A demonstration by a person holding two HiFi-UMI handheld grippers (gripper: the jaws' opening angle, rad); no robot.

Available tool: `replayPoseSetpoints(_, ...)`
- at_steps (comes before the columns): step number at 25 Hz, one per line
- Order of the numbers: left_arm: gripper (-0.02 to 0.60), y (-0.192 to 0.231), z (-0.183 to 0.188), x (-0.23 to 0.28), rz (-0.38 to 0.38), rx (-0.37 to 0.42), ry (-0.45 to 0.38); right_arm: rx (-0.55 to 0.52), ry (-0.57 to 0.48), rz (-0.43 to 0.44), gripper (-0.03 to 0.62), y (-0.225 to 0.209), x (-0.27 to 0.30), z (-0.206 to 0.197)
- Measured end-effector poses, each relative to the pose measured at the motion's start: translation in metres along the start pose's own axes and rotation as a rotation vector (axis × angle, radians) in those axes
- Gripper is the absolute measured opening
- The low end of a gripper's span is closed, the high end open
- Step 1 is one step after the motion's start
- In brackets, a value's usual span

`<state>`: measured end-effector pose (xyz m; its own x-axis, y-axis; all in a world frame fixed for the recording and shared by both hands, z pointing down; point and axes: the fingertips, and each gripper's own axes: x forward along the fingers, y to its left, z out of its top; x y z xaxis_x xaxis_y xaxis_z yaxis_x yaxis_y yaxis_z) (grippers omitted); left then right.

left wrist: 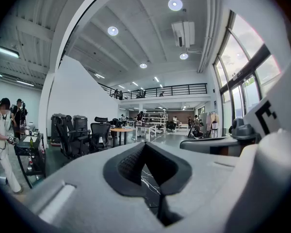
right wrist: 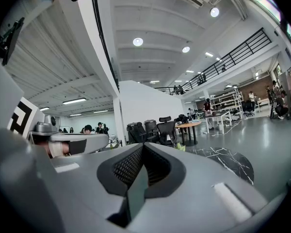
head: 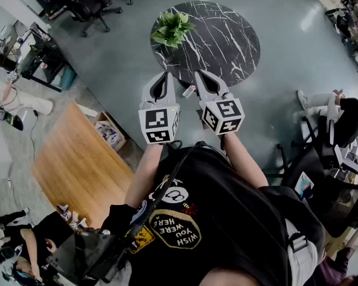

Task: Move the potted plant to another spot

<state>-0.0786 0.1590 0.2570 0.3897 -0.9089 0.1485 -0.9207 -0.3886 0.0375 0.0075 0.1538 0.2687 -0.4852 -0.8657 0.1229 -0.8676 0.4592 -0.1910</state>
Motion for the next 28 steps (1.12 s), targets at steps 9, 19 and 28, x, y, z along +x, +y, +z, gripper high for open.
replayPoseSetpoints(9,0.003,-0.008,0.001,0.007,-0.012,0.002,0.005,0.002,0.004,-0.005,0.002,-0.008,-0.002,0.002)
replayPoseSetpoints(19,0.003,0.006,-0.006,0.011,-0.007,-0.007,0.009,0.012,0.009,-0.003,0.002,-0.006,0.009,-0.005)
replayPoseSetpoints(28,0.004,0.05,-0.024,0.02,-0.046,0.004,0.036,0.026,0.037,-0.016,0.002,0.005,0.046,-0.022)
